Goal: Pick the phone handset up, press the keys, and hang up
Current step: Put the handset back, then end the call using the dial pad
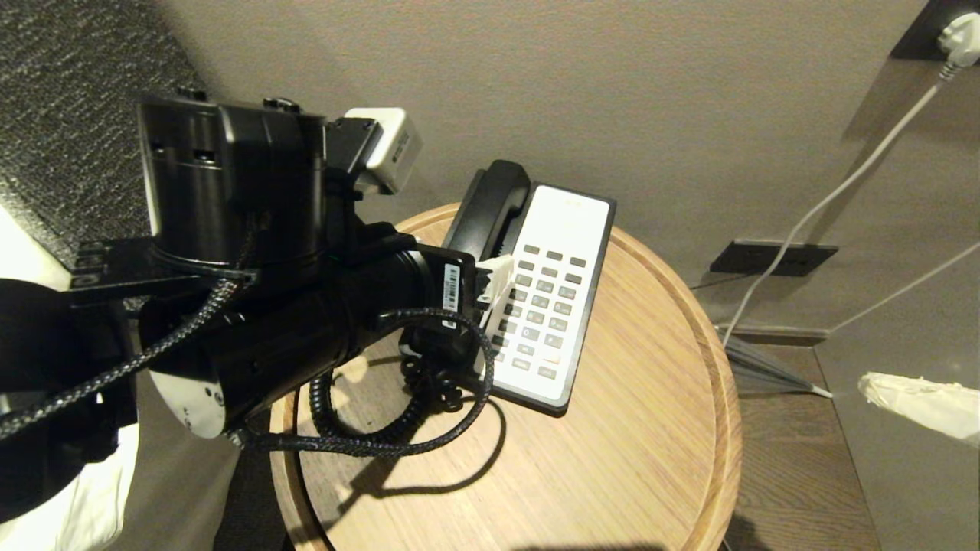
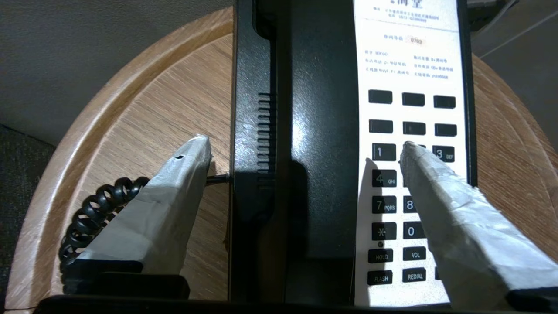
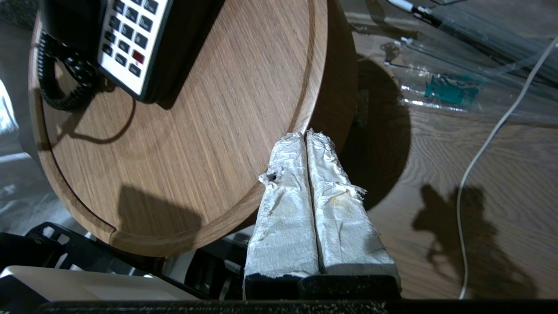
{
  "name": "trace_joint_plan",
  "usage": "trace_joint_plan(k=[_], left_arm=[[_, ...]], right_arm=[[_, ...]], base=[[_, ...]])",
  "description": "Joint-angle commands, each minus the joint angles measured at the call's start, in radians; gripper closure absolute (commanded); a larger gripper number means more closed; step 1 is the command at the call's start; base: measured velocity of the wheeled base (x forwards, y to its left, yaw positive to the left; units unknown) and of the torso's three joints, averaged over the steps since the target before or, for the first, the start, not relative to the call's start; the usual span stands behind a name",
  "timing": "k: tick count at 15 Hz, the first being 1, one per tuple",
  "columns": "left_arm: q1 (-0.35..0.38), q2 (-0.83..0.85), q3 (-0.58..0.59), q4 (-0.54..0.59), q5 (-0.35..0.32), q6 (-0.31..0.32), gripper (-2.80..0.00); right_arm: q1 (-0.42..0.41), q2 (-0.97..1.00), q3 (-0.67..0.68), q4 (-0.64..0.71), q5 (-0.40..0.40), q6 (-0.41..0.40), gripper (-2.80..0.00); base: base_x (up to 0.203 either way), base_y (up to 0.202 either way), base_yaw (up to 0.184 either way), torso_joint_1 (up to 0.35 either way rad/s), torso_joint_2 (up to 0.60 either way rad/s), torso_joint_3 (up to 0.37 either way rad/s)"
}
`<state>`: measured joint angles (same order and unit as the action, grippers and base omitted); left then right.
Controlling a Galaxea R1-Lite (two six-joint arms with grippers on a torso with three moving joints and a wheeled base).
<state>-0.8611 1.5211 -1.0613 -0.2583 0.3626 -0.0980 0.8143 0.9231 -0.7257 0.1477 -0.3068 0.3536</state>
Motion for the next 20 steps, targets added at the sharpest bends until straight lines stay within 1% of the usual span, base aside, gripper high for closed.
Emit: trace_joint_plan(k=[1, 2, 3, 5, 8, 12, 15, 18, 20], left_arm=[[0.002, -0.021, 0.005, 0.002, 0.004, -0.003, -2.8], [0.004, -0.042, 0.011, 0.004, 0.01, -0.003, -2.8], [0.004, -0.066, 0.023, 0.005, 0.017, -0.004, 0.0], [-0.001, -0.134, 0.051, 0.007, 0.019, -0.002, 0.0], [-0.017, -0.276, 0.077, 0.006, 0.013, -0.009, 0.0], [-0.029, -0.475, 0.117, 0.039, 0.012, -0.066, 0.0], [-0.03, -0.579, 0.132, 0.069, 0.013, -0.119, 0.0], [-0.03, -0.637, 0.145, 0.078, 0.013, -0.129, 0.0], [-0.03, -0.656, 0.147, 0.079, 0.013, -0.129, 0.0]], right_arm=[[0.0, -0.003, -0.006, -0.003, 0.001, 0.001, 0.0], [0.002, -0.001, -0.009, -0.005, 0.004, 0.001, 0.0], [0.001, 0.003, -0.011, -0.005, 0.006, 0.0, 0.0], [0.002, 0.018, -0.032, -0.005, 0.026, -0.002, 0.0], [0.004, 0.106, -0.104, -0.005, 0.104, -0.005, 0.0], [0.009, 0.305, -0.272, -0.003, 0.211, -0.005, 0.0], [0.036, 0.454, -0.364, -0.006, 0.233, -0.005, 0.0], [0.118, 0.54, -0.397, -0.033, 0.237, -0.004, 0.0], [0.137, 0.572, -0.397, -0.037, 0.236, -0.005, 0.0]], base=[[0.0, 0.0, 0.0, 0.0, 0.0, 0.0], [0.0, 0.0, 0.0, 0.0, 0.0, 0.0], [0.0, 0.0, 0.0, 0.0, 0.0, 0.0], [0.0, 0.0, 0.0, 0.0, 0.0, 0.0], [0.0, 0.0, 0.0, 0.0, 0.0, 0.0], [0.0, 0.0, 0.0, 0.0, 0.0, 0.0], [0.0, 0.0, 0.0, 0.0, 0.0, 0.0], [0.0, 0.0, 0.0, 0.0, 0.0, 0.0], [0.0, 0.0, 0.0, 0.0, 0.0, 0.0]])
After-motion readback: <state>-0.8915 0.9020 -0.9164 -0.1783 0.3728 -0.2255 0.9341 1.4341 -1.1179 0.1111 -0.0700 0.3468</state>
